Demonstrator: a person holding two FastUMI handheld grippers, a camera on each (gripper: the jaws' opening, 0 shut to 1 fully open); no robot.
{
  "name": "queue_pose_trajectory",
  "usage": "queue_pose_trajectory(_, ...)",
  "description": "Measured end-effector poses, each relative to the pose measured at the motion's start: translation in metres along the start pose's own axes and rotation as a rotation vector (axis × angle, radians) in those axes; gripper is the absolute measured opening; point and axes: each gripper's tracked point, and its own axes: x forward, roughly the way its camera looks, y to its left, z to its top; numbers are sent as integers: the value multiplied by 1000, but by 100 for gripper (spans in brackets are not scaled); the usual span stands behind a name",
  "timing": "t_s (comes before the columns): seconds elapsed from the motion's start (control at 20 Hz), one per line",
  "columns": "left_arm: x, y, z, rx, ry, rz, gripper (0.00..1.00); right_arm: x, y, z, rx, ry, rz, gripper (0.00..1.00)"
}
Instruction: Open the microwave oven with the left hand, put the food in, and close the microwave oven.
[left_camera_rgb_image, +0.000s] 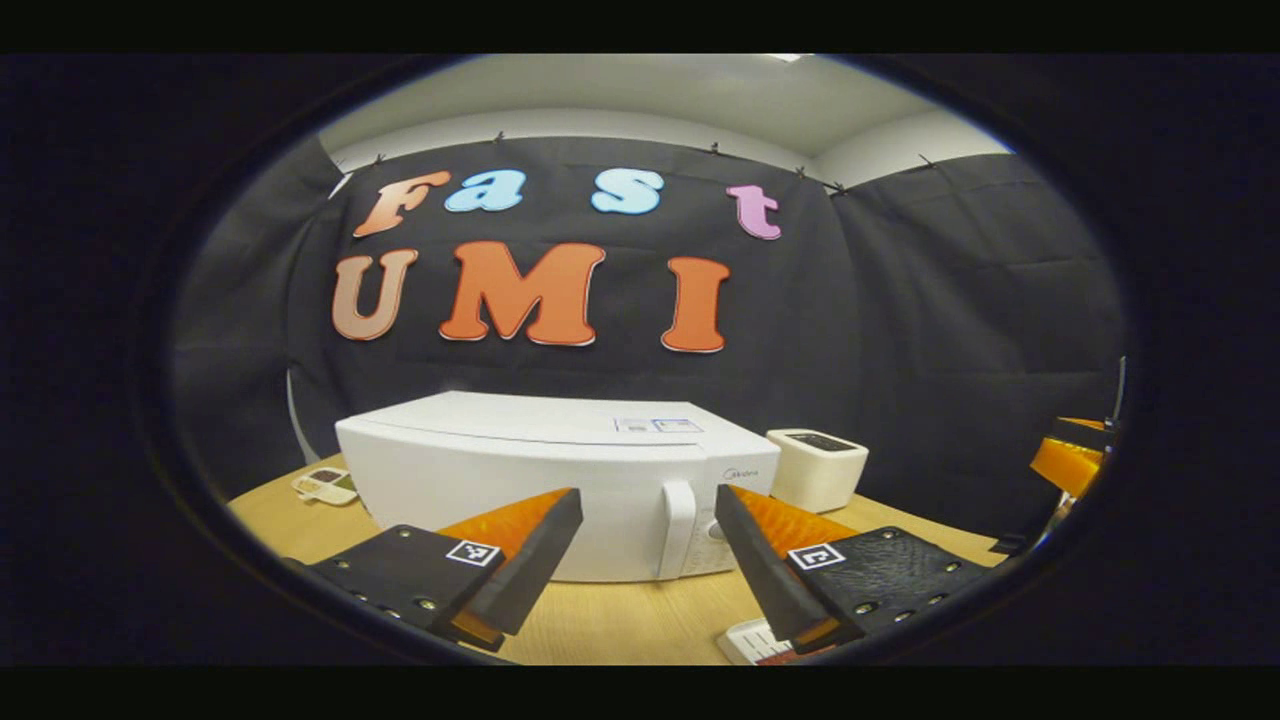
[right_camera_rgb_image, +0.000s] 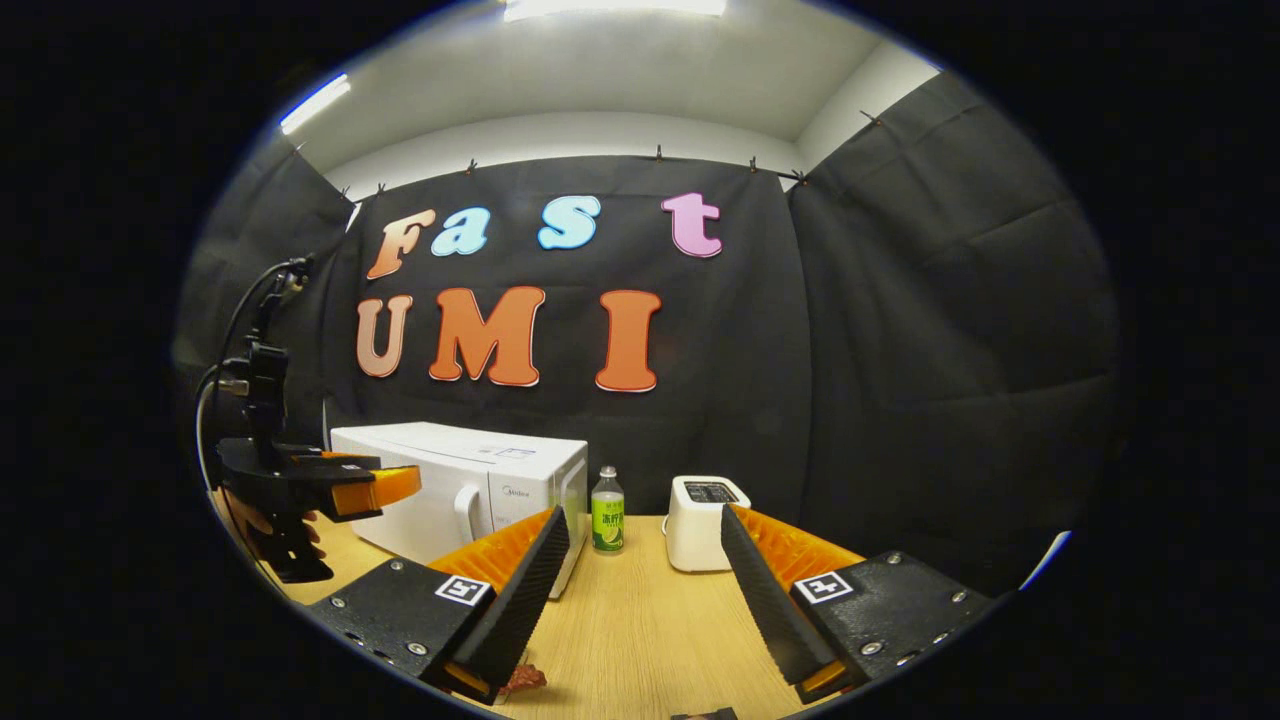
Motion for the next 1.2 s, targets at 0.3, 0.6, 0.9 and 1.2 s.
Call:
queue_pose_trajectory(0.3,44,-10,-53,27,88,23,90,-3,-12,-34,20,56,-20,95)
queue_pose_trajectory(0.6,72,-4,-80,16,123,47,69,-3,-14,-52,25,88,-19,95)
queue_pose_trajectory(0.9,85,-14,-96,11,151,49,31,-4,-13,-62,29,103,-16,95)
queue_pose_trajectory(1.2,83,-19,-98,18,137,33,19,-3,-10,-69,59,121,-17,95)
